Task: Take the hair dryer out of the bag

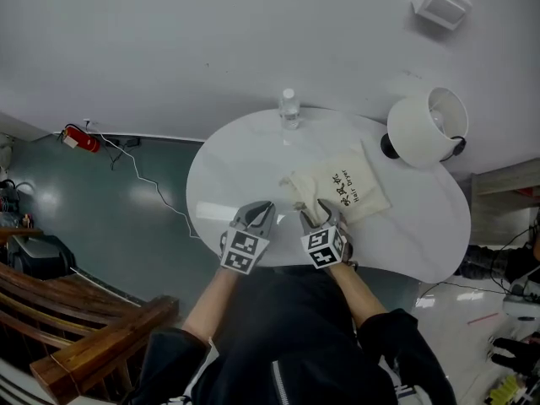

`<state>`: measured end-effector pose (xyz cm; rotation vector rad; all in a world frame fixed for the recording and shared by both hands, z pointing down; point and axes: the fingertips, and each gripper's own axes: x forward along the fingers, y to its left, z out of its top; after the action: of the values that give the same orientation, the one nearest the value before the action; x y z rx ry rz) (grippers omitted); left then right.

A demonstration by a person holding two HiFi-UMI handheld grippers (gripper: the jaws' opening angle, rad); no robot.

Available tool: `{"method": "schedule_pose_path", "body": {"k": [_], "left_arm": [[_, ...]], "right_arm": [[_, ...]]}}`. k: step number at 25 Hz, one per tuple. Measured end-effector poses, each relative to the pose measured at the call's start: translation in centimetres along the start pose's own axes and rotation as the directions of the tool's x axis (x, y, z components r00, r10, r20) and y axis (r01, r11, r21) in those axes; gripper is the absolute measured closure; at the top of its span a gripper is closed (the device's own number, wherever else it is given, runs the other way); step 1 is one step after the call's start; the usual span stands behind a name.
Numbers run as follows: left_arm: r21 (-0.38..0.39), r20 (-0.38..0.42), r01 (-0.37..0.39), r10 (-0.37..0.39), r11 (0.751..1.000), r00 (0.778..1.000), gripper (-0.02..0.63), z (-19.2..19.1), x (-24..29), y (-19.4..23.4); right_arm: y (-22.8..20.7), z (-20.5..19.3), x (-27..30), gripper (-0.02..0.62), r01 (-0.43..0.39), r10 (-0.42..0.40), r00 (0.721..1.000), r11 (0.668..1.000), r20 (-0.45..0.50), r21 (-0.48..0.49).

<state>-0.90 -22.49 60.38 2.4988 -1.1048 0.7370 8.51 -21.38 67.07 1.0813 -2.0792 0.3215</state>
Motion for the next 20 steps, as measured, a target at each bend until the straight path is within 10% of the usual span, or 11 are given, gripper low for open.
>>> {"method": "schedule_pose_path", "body": {"k": [20], "left_arm": [[0.077,-0.074,0.133,-0.127,0.988,0.989,0.583,-1.2,4.0,-2.4]], "right_arm": [[-1.7,-1.8,0.6,0.532,-0.011,0.018,0.995,0.998,-0.101,0.068]]}}
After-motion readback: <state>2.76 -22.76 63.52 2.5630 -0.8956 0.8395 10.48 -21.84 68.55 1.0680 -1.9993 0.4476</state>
